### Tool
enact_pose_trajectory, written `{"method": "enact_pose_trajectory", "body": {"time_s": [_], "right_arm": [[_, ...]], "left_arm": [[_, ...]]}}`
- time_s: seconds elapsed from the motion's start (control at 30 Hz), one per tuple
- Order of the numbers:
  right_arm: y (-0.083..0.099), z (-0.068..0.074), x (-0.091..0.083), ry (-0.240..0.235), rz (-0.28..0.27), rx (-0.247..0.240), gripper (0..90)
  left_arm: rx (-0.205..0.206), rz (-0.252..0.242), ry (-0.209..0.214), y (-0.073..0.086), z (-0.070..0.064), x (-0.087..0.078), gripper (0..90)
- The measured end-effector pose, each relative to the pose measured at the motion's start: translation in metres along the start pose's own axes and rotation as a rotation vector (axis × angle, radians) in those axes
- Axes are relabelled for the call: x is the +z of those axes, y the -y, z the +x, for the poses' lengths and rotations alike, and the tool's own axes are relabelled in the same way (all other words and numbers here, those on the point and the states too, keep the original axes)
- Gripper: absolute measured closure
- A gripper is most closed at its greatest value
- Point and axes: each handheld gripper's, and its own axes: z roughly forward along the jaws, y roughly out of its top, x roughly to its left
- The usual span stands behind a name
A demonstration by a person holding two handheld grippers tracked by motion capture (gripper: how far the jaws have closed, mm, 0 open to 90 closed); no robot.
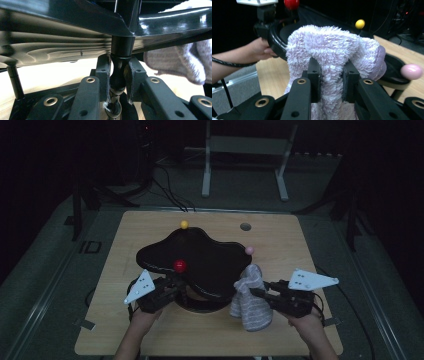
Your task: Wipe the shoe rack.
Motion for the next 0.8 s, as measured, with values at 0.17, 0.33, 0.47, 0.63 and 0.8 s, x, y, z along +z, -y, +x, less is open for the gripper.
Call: {"method": "enact_pose_trajectory", "body": {"time_s": [0.17,0.33,0.47,0.63,0.8], "right_arm": [[0.011,-0.007,0.028,0.024,0.042,0.032,73.8],[0.022,-0.014,0.038,0.058,0.082,0.078,74.0],[0.017,-0.01,0.028,0.056,0.079,0.056,74.0],[0.007,0.007,0.016,-0.015,0.044,0.018,73.9],[0.006,0.023,0.024,-0.049,0.054,-0.028,74.0]], "left_arm": [[0.003,0.005,-0.002,0.0,0.0,0.0,75.6],[0.003,0.004,-0.003,0.0,0.0,0.0,75.5],[0.005,0.003,-0.006,0.0,-0.001,0.0,75.6],[0.007,0.005,-0.007,0.0,-0.001,0.0,75.6],[0.006,0.009,-0.011,-0.001,-0.001,0.0,75.6]]}}
